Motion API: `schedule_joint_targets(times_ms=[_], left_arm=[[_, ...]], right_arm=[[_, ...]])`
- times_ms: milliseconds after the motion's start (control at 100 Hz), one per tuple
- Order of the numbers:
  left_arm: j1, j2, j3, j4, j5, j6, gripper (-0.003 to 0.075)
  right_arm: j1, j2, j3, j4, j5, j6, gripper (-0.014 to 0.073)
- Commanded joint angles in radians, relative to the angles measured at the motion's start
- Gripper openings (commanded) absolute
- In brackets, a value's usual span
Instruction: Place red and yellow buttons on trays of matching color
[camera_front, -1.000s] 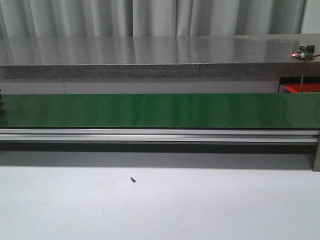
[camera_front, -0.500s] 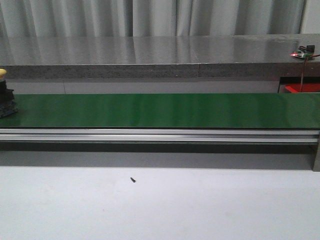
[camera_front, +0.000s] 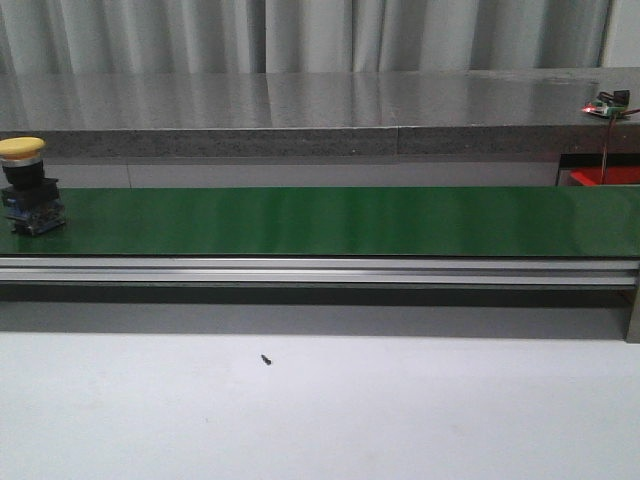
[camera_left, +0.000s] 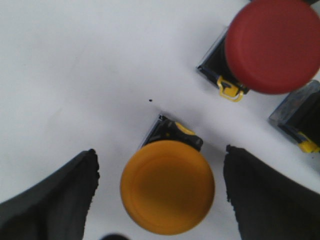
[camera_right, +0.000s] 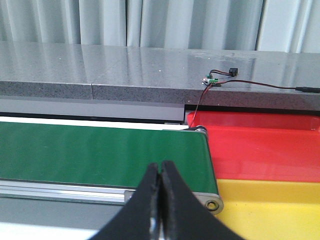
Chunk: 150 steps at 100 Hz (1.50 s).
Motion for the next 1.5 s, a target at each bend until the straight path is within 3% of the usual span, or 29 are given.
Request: schedule_joint_targets(times_ms=[0, 70, 270, 390, 700, 900, 1170, 1490], left_arm=[[0.002, -0.042, -0.025, -0.001, -0.037, 0.0, 0.0512], [0.002, -0.042, -0.03, -0.001, -0.037, 0.0, 0.0487], [0.002, -0.042, -0.03, 0.0, -0.041, 0.0, 0.0227], [0.002, -0.049, -0.03, 0.018, -0.039, 0.0, 0.0145], [-0.01, -0.259, -0.03, 0.022, 0.045, 0.0, 0.0142], [-0.102, -0.366, -0.058, 0.01, 0.086, 0.0, 0.0141], [-0.277, -0.315, -0.187, -0.005, 0.127, 0.0, 0.0141], [-0.36, -0.193, -0.209, -0.027, 0.092, 0.0, 0.0138]], right_arm=[[-0.005, -0.018, -0.018, -0.013, -0.079, -0.002, -0.0068], [-0.005, -0.018, -0.018, -0.013, -0.079, -0.002, -0.0068], [-0.005, -0.018, -0.018, -0.013, -0.079, -0.002, -0.0068], [-0.005, -0.018, -0.018, -0.013, -0.079, -0.002, -0.0068], [-0.005, -0.018, -0.018, -0.013, -0.079, -0.002, -0.0068], [-0.005, -0.018, -0.018, -0.013, -0.079, -0.002, -0.0068], [-0.005, -0.018, -0.018, -0.013, -0.079, -0.002, -0.0068], [-0.005, -0.018, -0.018, -0.013, -0.079, -0.002, -0.0068]])
